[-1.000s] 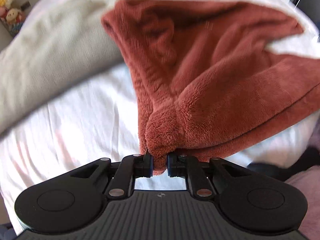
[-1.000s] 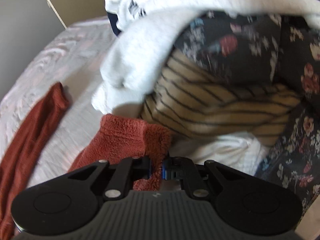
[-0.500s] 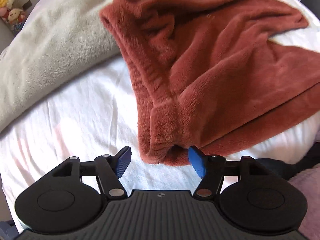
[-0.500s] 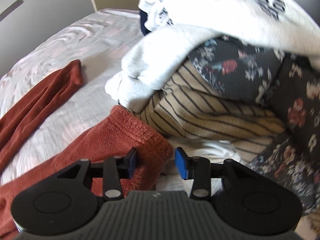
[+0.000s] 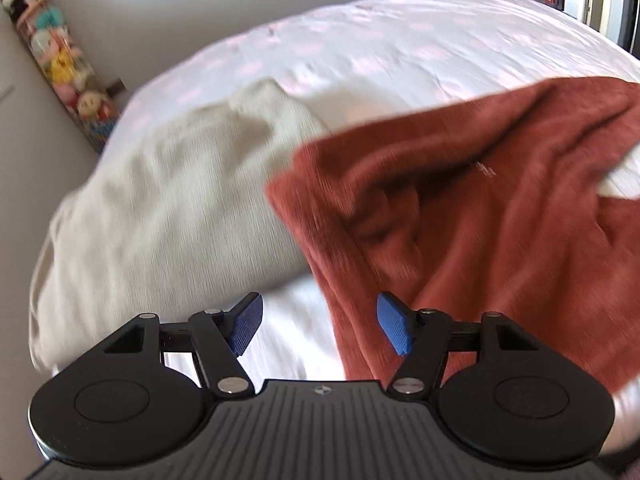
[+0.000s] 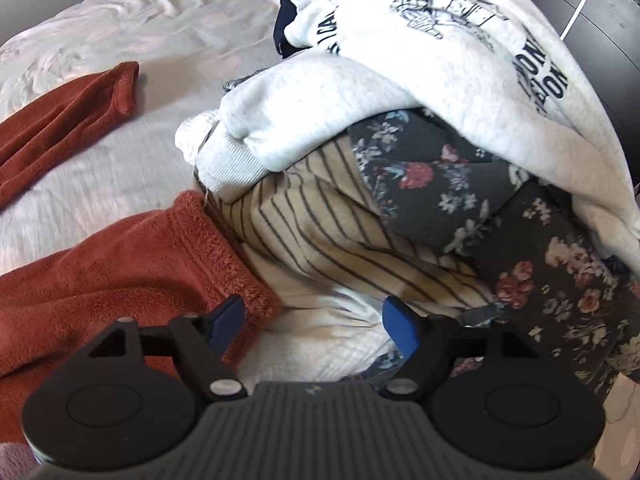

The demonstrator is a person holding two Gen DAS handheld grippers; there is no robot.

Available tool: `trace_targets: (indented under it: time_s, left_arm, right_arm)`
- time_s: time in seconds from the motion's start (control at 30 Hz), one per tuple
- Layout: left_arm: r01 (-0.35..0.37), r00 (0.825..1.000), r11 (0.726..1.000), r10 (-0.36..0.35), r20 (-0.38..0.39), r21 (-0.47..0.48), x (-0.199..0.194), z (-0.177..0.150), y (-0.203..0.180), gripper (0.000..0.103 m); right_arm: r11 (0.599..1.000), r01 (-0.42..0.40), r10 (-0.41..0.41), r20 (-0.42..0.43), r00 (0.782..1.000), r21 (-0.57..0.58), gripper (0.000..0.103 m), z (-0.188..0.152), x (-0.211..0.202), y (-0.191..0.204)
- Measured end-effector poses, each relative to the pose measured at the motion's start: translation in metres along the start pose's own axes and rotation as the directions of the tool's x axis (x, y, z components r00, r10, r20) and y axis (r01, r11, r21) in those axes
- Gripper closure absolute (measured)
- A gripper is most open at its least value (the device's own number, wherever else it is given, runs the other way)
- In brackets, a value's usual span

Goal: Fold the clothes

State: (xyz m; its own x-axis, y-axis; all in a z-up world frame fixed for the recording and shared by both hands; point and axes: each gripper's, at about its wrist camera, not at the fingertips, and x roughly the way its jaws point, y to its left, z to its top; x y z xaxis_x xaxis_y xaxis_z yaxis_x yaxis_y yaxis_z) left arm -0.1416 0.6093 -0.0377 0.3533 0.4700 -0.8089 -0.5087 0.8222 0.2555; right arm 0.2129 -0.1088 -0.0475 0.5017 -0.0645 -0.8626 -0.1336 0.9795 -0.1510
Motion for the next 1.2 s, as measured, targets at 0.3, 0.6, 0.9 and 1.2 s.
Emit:
trace_targets:
  time_s: [0.3, 0.6, 0.9, 1.2]
  left_arm:
    - [-0.056, 0.998, 0.998, 0.056, 0.016, 0.005, 0.048, 0.055, 0.009, 0.038]
    - [-0.025, 1.000, 0.991, 0.026, 0.003, -0.132, 0.075, 0.076, 0.022, 0.060]
    - [-0.056, 0.998, 0.916, 0.061, -0.001, -0.396, 0.072, 0.095, 0.065, 0.083]
    - [-0.209, 0.977, 0.924, 0.186, -0.100, -0.320, 0.101, 0.094, 0.040, 0.064]
  right_arm:
    - [0.985, -0.173, 0.174, 0.127, 0.977, -0.015, 0.028, 0.058, 0.000, 0.041]
    - [0.935, -0.354, 0.346, 0.133, 0.929, 0.037, 0.037, 0.149, 0.086, 0.132]
    - [0.849, -0.447, 0.426, 0.137, 0.895, 0.282, 0.037, 0.190, 0.166, 0.164]
    - [0.898, -0.394, 0.378, 0.113, 0.919, 0.197, 0.068, 0.190, 0.166, 0.186]
